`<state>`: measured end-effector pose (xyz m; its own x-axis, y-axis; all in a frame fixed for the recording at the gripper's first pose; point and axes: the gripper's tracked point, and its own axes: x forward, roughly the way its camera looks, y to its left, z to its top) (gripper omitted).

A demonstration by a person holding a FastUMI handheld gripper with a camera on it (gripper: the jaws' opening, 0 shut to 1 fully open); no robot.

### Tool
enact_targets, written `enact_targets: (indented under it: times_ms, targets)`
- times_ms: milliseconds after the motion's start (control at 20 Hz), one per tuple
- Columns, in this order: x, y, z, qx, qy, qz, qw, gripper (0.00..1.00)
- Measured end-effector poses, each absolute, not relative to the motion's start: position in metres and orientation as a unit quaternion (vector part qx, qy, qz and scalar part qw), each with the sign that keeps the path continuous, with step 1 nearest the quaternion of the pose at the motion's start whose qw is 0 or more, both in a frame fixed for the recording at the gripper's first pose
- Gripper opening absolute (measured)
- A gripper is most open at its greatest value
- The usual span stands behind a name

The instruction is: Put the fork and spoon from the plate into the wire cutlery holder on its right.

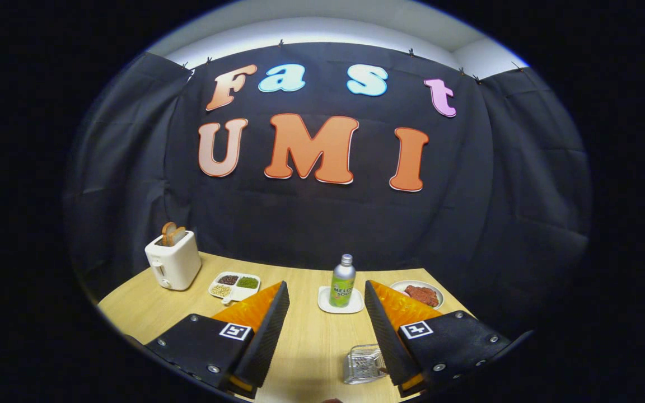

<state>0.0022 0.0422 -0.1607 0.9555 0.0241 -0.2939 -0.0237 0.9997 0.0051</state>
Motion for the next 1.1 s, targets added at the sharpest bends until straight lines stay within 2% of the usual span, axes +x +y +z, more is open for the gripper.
enact_targets:
  times_ms: [450, 1100]
  targets:
    - [-0.015, 0.146, -0.190, 0.024, 0.170, 0.075, 0.982, 0.82]
    - [-0.083, 0.254, -0.335, 0.009, 0.354, 0.179, 0.918, 0.82]
